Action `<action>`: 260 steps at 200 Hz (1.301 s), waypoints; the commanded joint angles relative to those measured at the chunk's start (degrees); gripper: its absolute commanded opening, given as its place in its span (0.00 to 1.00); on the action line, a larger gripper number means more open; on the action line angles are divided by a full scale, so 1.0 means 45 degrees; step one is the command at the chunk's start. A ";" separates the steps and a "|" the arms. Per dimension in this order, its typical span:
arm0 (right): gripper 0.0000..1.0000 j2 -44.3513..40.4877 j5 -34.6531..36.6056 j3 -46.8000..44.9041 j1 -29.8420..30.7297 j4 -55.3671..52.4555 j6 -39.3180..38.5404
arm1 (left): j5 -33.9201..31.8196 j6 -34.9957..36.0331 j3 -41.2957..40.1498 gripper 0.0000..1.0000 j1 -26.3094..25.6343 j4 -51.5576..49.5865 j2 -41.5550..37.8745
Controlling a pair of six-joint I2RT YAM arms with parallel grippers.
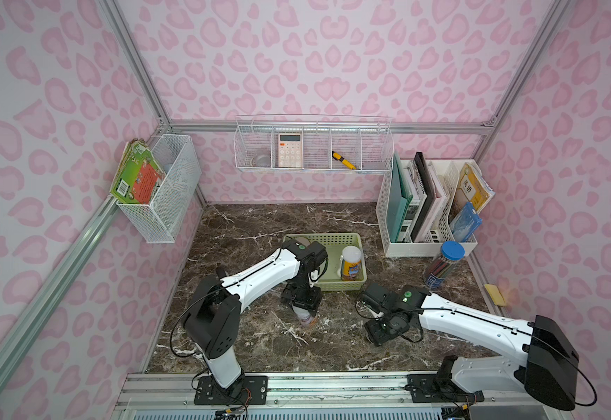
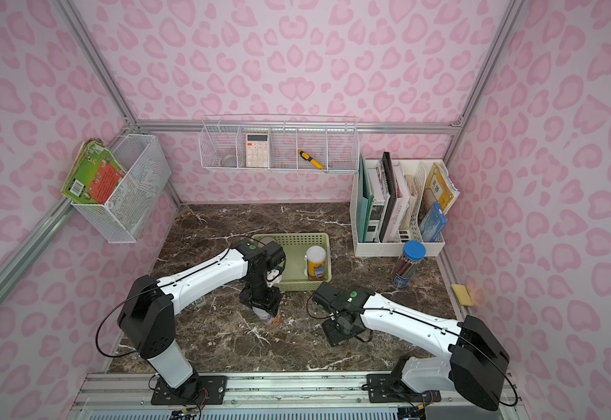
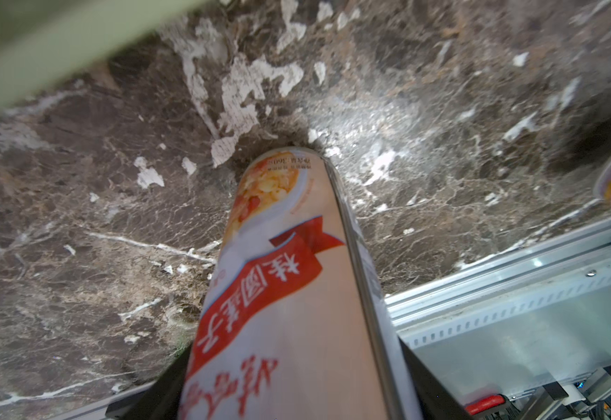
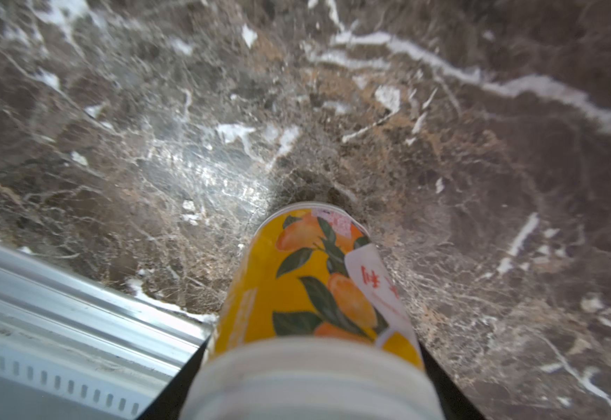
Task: Put the canned food in the basket
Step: Pick up the canned food from the center of the board, then place the canned food in the basket.
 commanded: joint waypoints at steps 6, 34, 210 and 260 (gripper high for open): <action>0.45 0.0096 0.1030 0.1732 -0.0153 -0.1432 -0.0611 | 0.0075 0.0294 0.0985 0.07 0.0008 -0.1343 -0.0538; 0.45 0.0177 0.1305 0.3996 -0.0742 -0.2330 -0.1466 | -0.0066 0.0490 0.2568 0.04 0.0105 -0.2580 -0.0853; 0.44 0.8529 -0.2456 1.5139 -0.6455 -0.0748 -0.5652 | -0.2109 0.1238 0.8773 0.00 0.3039 -0.4454 0.3766; 0.44 0.9764 -0.2735 1.5323 -0.6672 -0.0811 -0.5864 | -0.2181 0.1214 0.8428 0.00 0.3018 -0.4170 0.4179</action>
